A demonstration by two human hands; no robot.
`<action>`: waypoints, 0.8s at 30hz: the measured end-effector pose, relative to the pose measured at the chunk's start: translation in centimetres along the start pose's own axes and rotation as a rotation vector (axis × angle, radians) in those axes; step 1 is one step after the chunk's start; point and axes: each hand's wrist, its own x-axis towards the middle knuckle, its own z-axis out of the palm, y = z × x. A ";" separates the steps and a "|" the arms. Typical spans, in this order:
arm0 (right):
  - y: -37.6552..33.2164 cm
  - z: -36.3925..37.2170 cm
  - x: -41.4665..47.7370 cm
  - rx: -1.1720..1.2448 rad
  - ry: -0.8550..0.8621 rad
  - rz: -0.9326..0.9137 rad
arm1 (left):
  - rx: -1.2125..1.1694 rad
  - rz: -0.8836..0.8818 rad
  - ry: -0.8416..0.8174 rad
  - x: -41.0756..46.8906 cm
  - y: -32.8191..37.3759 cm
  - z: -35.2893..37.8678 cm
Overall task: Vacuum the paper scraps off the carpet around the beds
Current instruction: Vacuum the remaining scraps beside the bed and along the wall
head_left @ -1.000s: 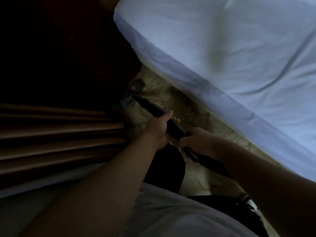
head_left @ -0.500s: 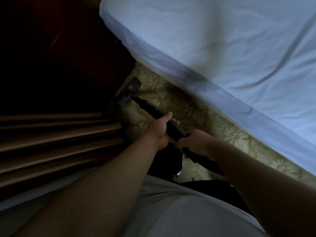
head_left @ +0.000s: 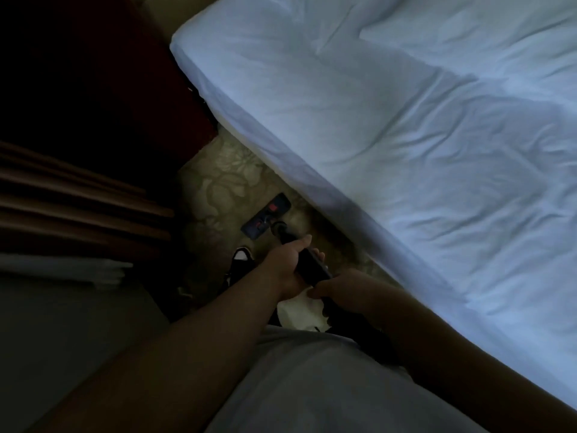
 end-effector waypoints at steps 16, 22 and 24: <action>12.8 -0.4 -13.5 -0.352 0.034 -0.045 | -0.150 0.064 0.048 -7.8 -18.3 4.0; 12.3 6.1 -12.7 -0.366 -0.048 -0.076 | -0.219 0.115 0.131 -10.8 -18.9 -2.9; 11.8 8.9 -11.6 -0.387 -0.066 -0.100 | -0.229 0.130 0.173 -11.3 -18.5 -6.2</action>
